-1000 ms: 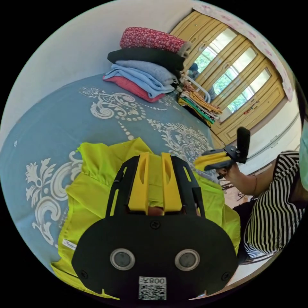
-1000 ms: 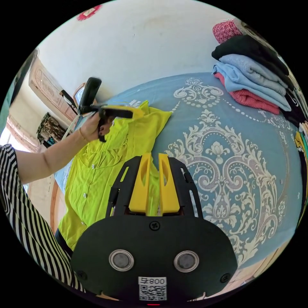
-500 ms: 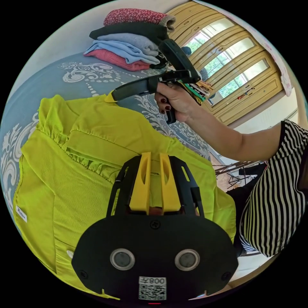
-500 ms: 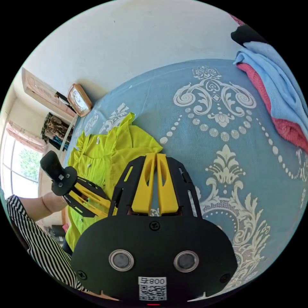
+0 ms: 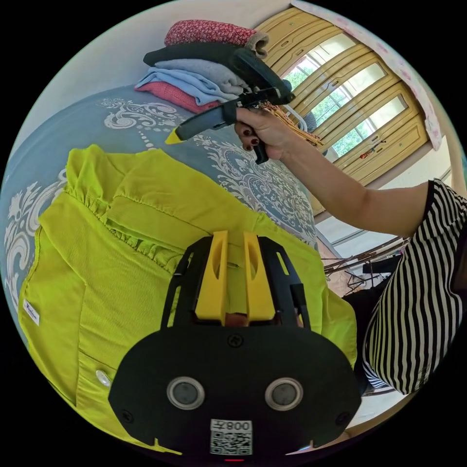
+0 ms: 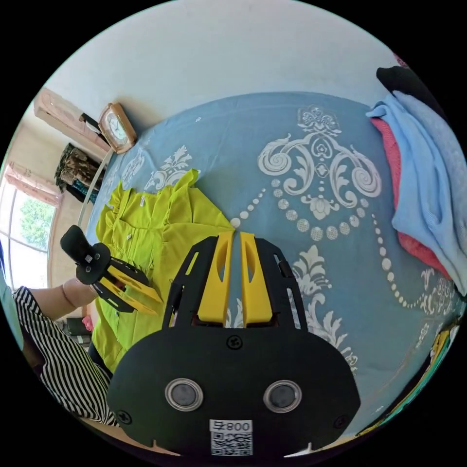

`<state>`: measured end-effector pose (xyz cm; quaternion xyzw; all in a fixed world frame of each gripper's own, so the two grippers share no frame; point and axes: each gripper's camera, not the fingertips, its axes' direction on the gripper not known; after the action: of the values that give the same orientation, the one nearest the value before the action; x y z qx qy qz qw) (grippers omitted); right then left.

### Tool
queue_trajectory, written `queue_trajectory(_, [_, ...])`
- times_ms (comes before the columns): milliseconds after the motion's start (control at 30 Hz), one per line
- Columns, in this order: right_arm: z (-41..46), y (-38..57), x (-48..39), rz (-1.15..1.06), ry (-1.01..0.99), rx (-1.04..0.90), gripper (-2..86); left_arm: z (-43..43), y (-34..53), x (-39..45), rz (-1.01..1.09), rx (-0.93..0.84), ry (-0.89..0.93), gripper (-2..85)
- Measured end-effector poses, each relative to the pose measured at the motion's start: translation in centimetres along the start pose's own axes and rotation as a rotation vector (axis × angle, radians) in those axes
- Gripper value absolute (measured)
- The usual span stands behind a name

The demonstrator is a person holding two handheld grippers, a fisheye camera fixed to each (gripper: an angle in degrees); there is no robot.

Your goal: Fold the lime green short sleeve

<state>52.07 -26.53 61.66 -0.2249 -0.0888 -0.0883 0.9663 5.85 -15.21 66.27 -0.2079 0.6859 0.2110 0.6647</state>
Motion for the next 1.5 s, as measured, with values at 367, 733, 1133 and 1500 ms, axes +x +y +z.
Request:
queue_trajectory(367, [4.2, 3.1, -9.4, -0.17, -0.016, -0.141, 0.2, -1.1, 6.5, 0.2, -0.041, 0.014, -0.045, 5.9])
queue_trajectory(733, [4.4, 3.5, -14.9, -0.162, 0.017, -0.048, 0.1, -6.0, 16.2, 2.2, -0.102, 0.1, -0.039, 6.9])
queue_trajectory(1133, [5.1, 1.1, -23.3, -0.198, -0.04, 0.058, 1.7, -18.0, 37.9, 6.5, -0.559, 0.472, -0.341, 7.8])
queue_trajectory(1500, [15.4, -9.1, -45.9, -0.586, -0.383, -0.112, 6.1, -25.9, 58.7, 6.3, -1.15, 0.71, -0.586, 10.4])
